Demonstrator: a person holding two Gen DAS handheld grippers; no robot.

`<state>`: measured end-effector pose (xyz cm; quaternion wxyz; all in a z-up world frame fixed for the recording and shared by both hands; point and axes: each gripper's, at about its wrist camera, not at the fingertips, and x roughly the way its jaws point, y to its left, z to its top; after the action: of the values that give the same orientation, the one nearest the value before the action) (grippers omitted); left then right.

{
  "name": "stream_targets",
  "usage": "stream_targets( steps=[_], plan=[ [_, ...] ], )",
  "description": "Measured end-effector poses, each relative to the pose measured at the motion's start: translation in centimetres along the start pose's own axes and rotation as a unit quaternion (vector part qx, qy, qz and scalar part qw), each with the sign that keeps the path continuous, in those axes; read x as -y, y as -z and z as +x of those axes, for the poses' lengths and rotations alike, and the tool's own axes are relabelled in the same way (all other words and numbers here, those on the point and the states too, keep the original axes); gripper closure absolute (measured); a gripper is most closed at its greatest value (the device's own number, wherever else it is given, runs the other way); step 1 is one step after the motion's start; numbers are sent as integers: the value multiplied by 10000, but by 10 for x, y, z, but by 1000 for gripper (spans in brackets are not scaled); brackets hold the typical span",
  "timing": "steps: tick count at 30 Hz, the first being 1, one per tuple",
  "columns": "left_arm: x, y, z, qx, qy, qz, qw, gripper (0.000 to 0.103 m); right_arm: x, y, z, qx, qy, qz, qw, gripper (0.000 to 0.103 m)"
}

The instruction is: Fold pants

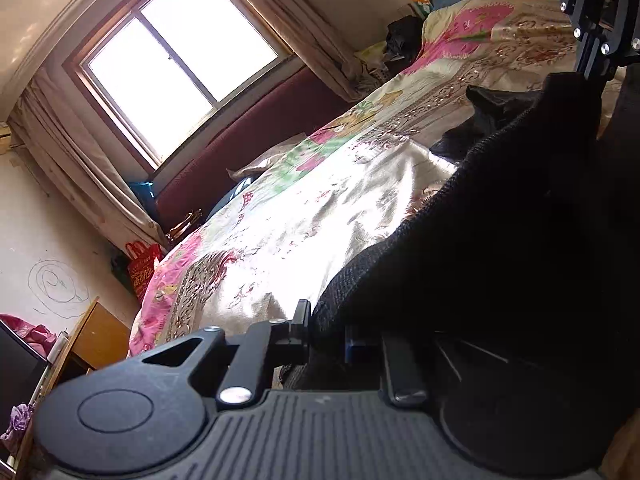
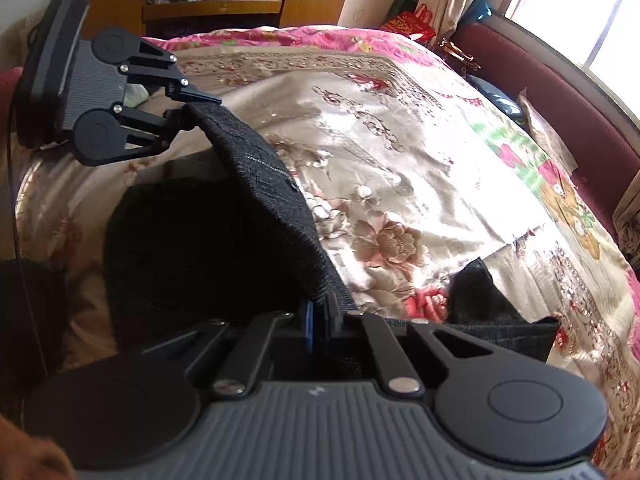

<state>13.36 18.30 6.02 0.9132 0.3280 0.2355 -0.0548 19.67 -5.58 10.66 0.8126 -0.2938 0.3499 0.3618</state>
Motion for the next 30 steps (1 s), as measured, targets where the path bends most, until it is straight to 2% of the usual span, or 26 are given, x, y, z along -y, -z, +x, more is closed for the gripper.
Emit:
stream_targets(
  steps=[3,7,10,13,17,22,23,25,30],
  plan=[
    [21,30,-2,-321,261,-23,9991,70,-31,22,3,-91,-282,263,9992,98],
    [53,60,2,-606,371,232,9972,70,-66,59,49,-572,-621,809,9931,97],
    [49,64,-3,-584,380,64,9975,70,-85,73,64,-637,-555,872,9926,97],
    [46,62,-8,-481,288,79,9984,70,-79,71,58,-547,-557,1047,9914,97],
    [59,73,-7,-511,33,423,9978,62,-80,69,57,-583,-510,826,9936,94],
    [65,79,-11,-569,-65,672,9961,58,-95,69,65,-660,-219,545,9961,87],
    [63,80,-13,-592,-54,650,9961,55,-96,69,62,-629,-220,488,9966,84],
    [55,81,-18,-694,74,390,9968,54,-95,71,57,-610,-210,550,9964,79],
    [37,80,-35,-1037,84,-433,9936,53,-80,75,36,-444,-267,1234,9910,73]
  ],
)
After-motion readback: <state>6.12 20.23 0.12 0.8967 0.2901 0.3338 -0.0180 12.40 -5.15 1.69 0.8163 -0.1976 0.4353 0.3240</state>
